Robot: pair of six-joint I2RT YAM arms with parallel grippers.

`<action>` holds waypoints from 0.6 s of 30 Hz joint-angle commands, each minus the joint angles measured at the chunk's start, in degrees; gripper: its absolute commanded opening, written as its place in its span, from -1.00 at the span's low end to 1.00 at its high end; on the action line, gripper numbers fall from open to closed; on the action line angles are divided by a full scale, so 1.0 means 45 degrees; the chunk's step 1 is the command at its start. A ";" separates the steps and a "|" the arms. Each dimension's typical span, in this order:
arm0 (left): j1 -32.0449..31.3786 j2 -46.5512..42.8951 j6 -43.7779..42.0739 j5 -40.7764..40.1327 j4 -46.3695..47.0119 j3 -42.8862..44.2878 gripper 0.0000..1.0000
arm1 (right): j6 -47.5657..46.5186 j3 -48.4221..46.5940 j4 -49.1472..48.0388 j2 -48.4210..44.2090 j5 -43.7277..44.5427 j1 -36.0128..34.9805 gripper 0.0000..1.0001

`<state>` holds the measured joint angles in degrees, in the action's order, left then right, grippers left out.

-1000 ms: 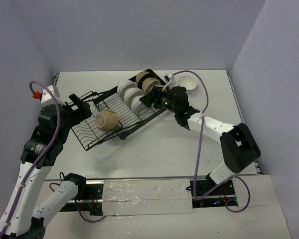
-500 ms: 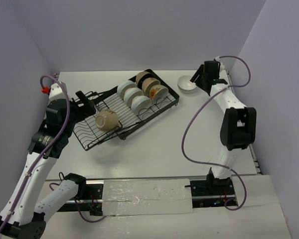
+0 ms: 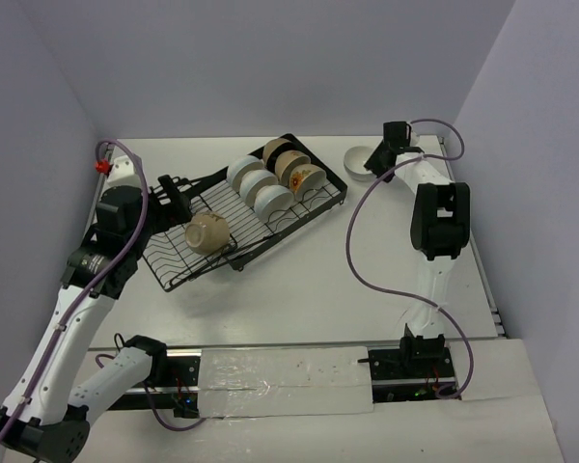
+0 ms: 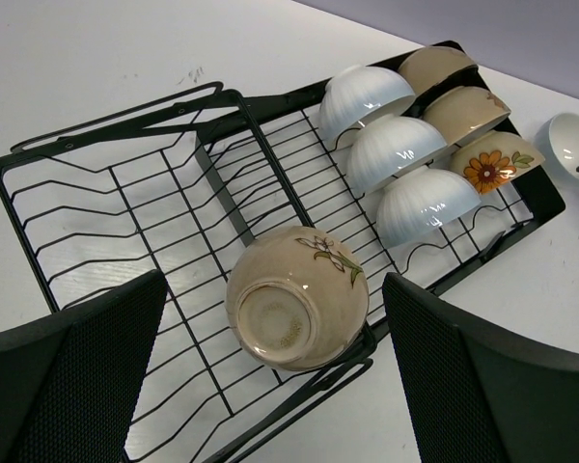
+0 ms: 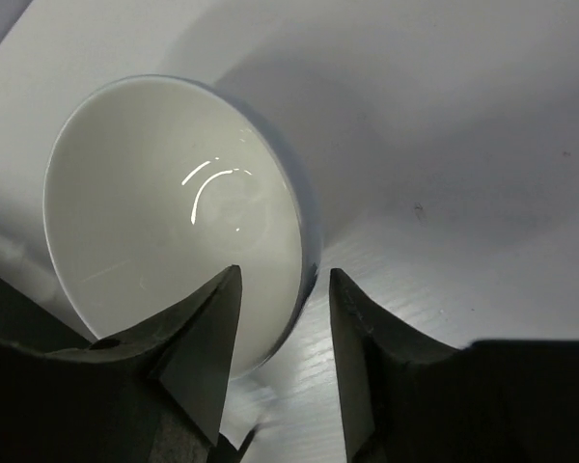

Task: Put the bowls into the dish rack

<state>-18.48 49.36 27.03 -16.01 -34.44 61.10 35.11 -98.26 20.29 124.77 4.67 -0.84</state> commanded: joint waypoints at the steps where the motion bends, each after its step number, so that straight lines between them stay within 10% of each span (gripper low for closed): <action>1: -0.0014 0.0163 -0.0498 0.0491 0.0446 0.0347 0.98 | 0.0224 -0.0801 -0.0232 0.0320 -0.0448 0.0089 -0.03; 8: -0.0014 0.0105 -0.0965 0.1291 0.0464 0.0309 0.99 | -0.0009 0.0036 -0.0369 -0.0245 -0.0275 0.0441 -1.00; 18: -0.0053 -0.0130 -0.1513 0.4180 0.0639 0.0036 0.98 | -0.1239 0.5187 -0.1073 -0.5218 0.0095 0.0246 -1.00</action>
<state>-18.48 50.00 21.96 -3.95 -34.50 61.10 32.16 -79.24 18.35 112.42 4.12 0.93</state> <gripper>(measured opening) 0.991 0.071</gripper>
